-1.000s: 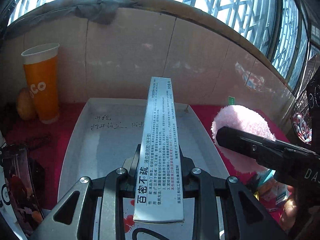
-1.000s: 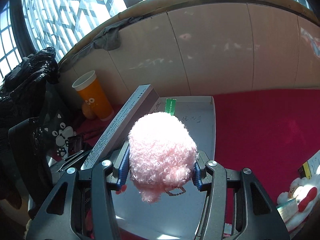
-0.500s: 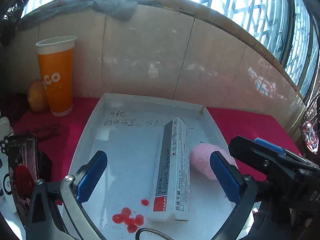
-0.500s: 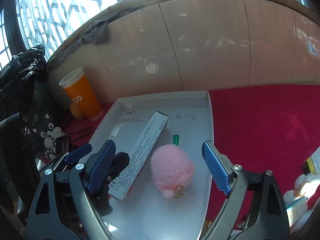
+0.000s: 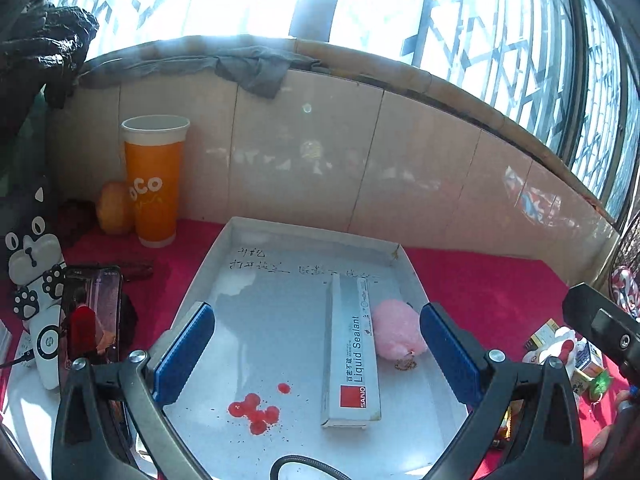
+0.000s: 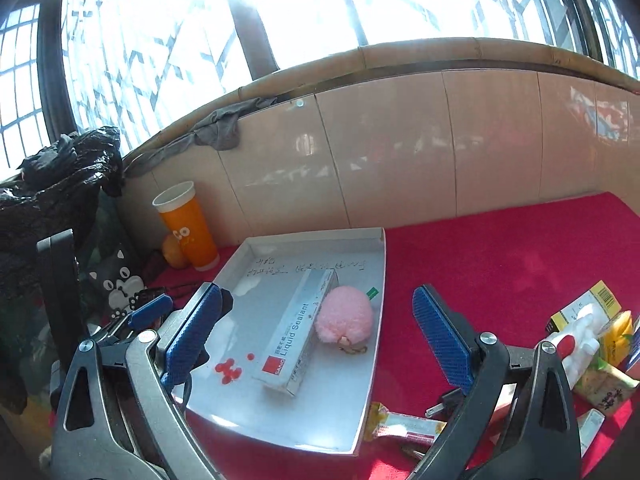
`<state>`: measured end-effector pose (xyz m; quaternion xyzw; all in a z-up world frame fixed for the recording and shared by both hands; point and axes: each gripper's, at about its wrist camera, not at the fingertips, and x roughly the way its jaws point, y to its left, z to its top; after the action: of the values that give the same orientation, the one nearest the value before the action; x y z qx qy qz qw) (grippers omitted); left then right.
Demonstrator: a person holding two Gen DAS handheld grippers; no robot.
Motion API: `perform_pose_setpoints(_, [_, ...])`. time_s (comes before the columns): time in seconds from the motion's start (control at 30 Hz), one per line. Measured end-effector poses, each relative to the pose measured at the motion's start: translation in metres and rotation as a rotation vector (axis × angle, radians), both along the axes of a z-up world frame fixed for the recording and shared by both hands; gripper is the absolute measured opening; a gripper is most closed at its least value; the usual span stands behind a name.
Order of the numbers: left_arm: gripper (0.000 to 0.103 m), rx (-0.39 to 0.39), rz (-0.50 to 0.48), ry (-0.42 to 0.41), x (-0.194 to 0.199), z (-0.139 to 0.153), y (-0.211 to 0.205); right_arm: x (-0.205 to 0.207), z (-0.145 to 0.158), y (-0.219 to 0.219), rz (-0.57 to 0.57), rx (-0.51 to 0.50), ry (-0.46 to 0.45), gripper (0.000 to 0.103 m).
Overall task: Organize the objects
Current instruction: 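Move both open tools back over the pile of items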
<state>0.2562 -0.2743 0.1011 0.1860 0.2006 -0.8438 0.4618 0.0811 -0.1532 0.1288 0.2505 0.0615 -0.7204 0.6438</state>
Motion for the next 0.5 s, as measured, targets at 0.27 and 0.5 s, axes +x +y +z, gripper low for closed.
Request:
perform_pose_setpoints(0.27, [0.103,-0.078,-0.023,-0.012,-0.006,0.016,0.031,-0.015,0.026,0.059,-0.122,-0.173,0.09,0.097])
perform_pose_setpoints(0.5, [0.103,-0.12,-0.058,-0.107,-0.028,0.018,0.053,-0.039,0.029,0.082,-0.218,-0.146,0.077,0.097])
